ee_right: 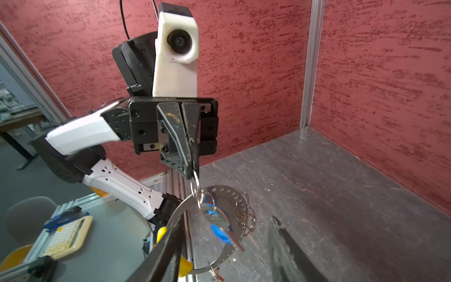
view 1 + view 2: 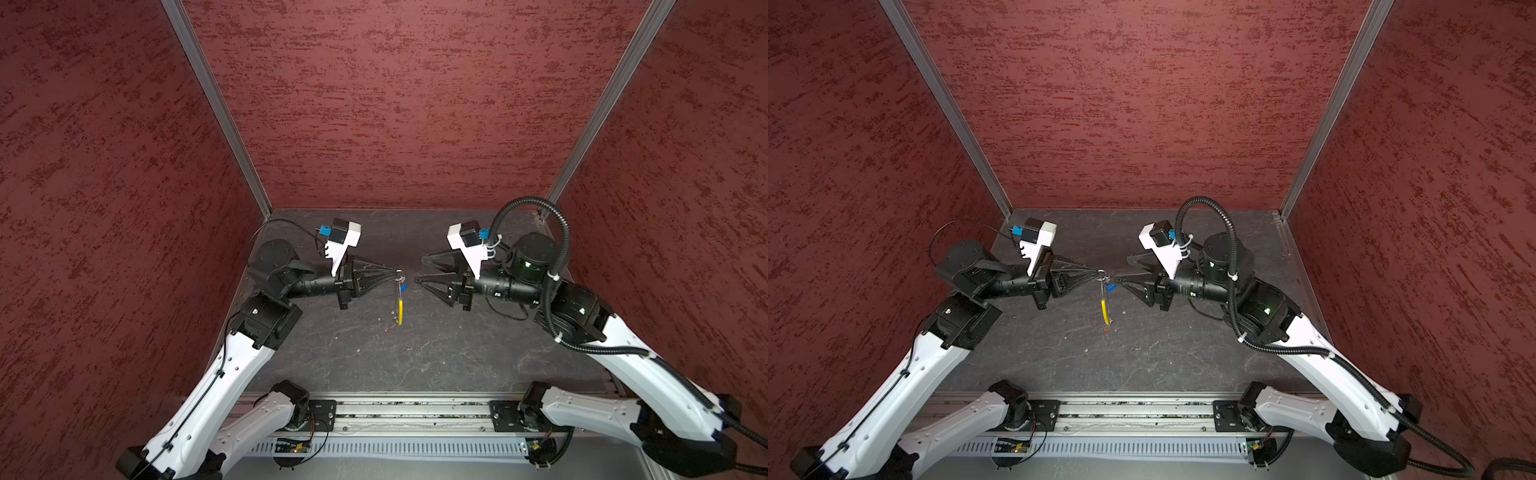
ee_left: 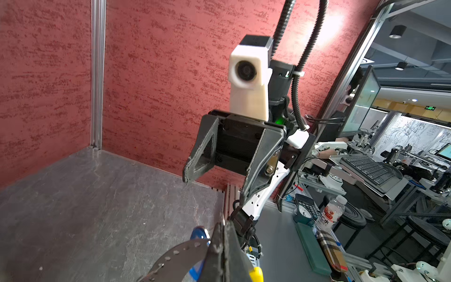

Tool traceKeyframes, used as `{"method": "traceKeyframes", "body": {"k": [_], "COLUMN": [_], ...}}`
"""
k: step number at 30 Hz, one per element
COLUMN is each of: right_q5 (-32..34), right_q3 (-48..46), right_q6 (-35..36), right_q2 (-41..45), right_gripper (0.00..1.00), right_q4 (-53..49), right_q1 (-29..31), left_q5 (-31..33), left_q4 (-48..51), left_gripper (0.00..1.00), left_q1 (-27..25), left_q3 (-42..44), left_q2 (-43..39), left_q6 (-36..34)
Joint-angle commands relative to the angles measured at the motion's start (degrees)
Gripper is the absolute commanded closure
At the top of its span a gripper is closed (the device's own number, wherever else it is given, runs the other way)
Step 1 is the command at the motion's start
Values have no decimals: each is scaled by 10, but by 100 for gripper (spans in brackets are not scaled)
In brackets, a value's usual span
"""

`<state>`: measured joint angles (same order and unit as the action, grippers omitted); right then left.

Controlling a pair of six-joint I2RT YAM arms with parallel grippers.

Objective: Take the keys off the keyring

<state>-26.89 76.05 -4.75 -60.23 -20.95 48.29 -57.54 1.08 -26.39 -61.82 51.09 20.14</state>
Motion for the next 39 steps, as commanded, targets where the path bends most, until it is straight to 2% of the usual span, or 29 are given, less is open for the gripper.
{"method": "traceKeyframes", "body": {"k": [1, 5, 18, 21, 26, 29, 39], "right_q5": [-57, -95, -87, -108, -133, -140, -138], "right_q3": [-18, -5, 7, 9, 18, 18, 13], "right_q6": [-18, -13, 4, 6, 9, 9, 6], "right_q2": [2, -22, -41, -43, -50, -47, -45], "right_gripper": [40, 39, 39, 45, 64, 71, 85], "right_q4": [91, 78, 88, 90, 82, 82, 75], "right_q1": [0, 0, 0, 0, 0, 0, 0], "left_q5": [13, 7, -40, -41, -38, -38, -8], "left_q4": [-90, -131, -145, -144, -143, -140, -129], "left_gripper": [100, 100, 100, 100, 100, 100, 100], "left_q1": [2, 2, -9, -9, -9, -9, -9], "left_q3": [6, 11, 10, 10, 10, 11, 12], "left_q2": [-6, -1, 7, 7, 7, 6, 0], "left_q6": [30, 57, 69, 69, 69, 69, 62]}}
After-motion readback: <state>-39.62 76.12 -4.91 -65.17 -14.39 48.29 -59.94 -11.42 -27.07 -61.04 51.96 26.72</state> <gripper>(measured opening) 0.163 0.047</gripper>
